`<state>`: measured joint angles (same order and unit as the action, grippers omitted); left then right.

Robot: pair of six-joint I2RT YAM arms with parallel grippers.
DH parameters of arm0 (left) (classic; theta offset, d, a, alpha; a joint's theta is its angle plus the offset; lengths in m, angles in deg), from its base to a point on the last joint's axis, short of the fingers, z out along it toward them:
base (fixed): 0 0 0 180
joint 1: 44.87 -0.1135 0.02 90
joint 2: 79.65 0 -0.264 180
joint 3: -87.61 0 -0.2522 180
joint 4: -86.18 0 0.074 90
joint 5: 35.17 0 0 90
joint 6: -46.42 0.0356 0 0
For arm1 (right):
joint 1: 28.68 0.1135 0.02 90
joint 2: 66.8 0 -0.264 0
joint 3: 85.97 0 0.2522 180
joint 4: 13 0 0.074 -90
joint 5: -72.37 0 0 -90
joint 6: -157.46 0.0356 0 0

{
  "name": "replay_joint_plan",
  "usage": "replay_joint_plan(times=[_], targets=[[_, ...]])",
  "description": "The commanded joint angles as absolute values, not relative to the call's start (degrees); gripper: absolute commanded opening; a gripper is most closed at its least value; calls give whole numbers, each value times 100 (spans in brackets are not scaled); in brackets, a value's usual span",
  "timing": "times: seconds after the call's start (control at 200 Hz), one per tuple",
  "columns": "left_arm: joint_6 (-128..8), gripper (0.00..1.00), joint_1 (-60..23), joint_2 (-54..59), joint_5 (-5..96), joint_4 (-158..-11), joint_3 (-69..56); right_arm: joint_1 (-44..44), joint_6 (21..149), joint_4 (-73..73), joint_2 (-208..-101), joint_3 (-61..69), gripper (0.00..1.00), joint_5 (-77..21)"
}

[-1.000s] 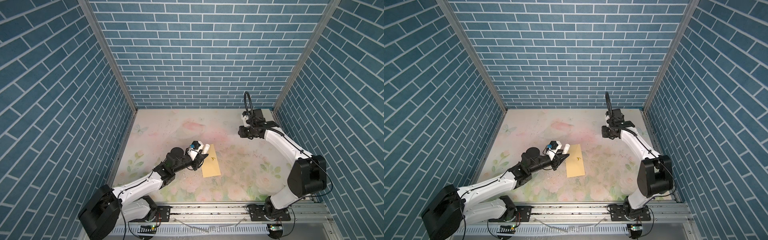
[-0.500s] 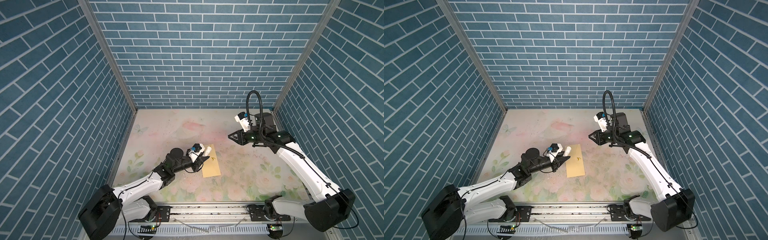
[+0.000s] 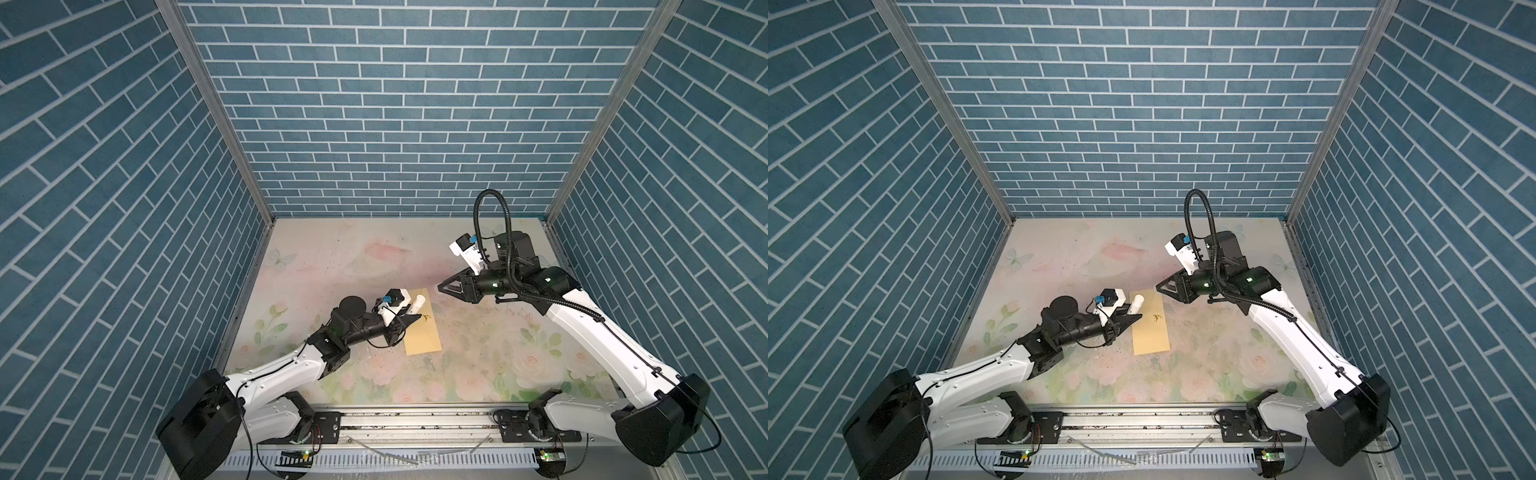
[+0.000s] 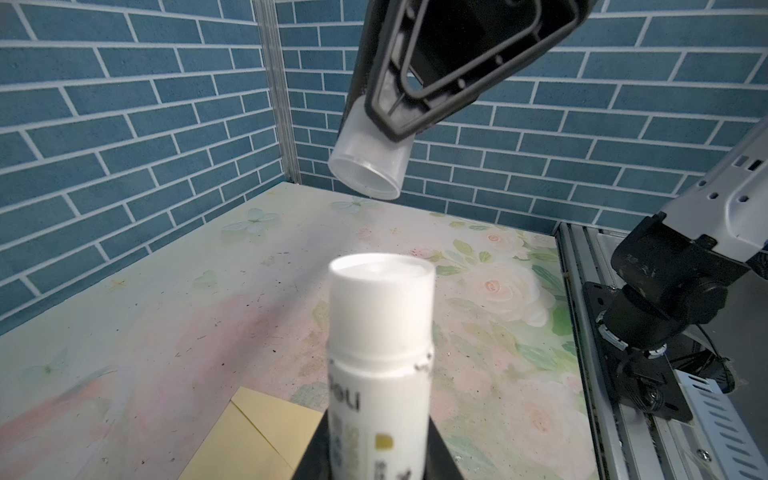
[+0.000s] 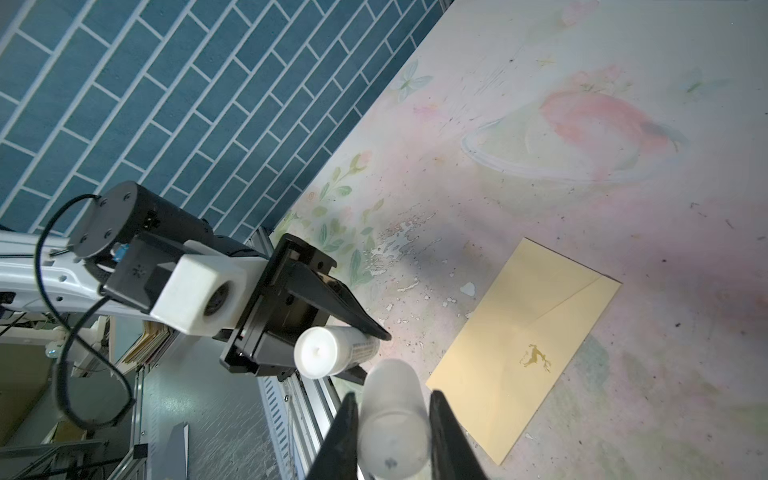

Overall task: Place the letter into the envelope and seal it
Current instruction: 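Press the right-held cap down onto the glue stick in the left gripper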

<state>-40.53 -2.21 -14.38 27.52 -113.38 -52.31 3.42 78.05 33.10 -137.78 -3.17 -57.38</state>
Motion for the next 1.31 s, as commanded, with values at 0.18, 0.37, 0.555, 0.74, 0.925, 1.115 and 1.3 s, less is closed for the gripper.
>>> replay_joint_plan(times=[0.18,0.37,0.555,0.74,0.925,1.115,1.3], targets=[[-4011,0,-171,-1400,2671,-11512,-5262,627,7889,3083,-13909,-409,14,-6052],[-4006,0,-162,-1409,2675,-11488,-5264,760,7863,3061,-13953,-404,14,-6079],[-4006,0,-154,-1383,2688,-11512,-5253,863,7862,3056,-14069,-356,14,-6079],[-4006,0,-154,-1356,2671,-11514,-5253,955,7836,3051,-14150,-309,14,-6097],[-4015,0,-145,-1340,2671,-11522,-5251,1008,7827,3023,-14208,-270,13,-6125],[-4015,0,-145,-1345,2640,-11516,-5248,1087,7827,3029,-14304,-216,13,-6091],[-4015,0,-136,-1343,2628,-11494,-5244,1179,7768,3126,-14388,-120,13,-5961]])
